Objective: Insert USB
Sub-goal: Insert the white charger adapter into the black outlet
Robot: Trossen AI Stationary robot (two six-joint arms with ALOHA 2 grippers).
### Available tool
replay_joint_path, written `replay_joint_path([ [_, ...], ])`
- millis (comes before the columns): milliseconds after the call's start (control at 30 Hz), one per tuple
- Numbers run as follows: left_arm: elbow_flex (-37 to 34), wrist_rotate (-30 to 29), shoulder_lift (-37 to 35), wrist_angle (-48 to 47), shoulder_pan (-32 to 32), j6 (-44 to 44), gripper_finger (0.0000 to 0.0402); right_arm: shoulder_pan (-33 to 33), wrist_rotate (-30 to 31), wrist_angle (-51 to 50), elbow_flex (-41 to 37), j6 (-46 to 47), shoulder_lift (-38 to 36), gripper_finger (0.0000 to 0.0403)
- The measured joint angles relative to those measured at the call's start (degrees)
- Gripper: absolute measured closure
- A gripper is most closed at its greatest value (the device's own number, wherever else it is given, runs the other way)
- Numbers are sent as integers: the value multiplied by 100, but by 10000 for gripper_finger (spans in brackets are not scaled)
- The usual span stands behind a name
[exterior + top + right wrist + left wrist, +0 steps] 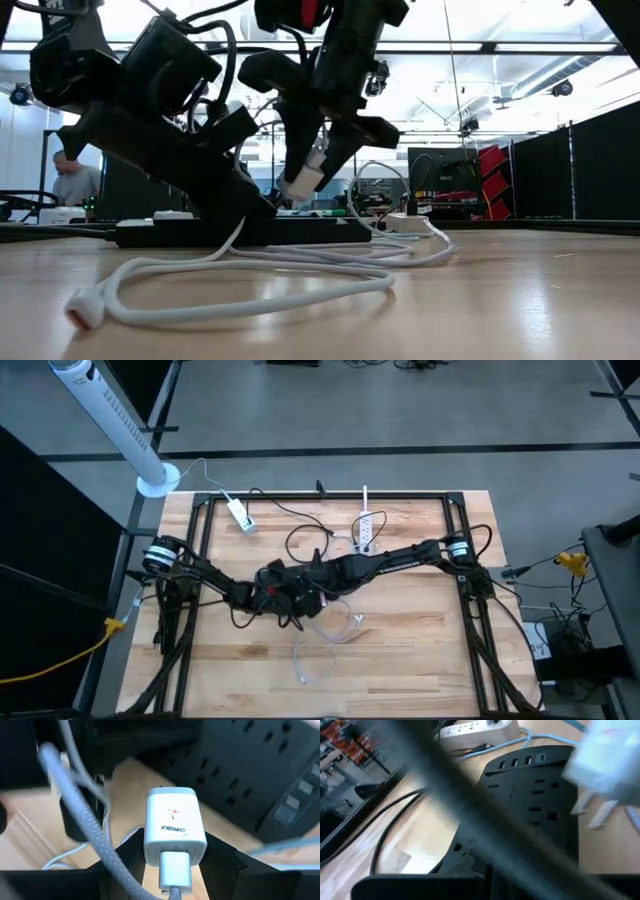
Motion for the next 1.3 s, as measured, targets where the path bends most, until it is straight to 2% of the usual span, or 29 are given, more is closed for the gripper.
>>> replay_joint_path([
  [300,2,167,0,140,-7,187,378,-60,37,83,-2,-1365,0,262],
  [500,2,167,0,163,-5,148,378,-150,15,144,-4,-1427,61,262],
  [633,4,166,0,188,-5,139,378,-245,-275,273,-4,-1410,319,262],
  [1133,4,116,-1,163,-2,-5,378,-240,948,849,90,-1447,197,262],
  [1300,-5,125,-2,161,-2,-14,378,-227,1025,860,92,-983,192,262],
])
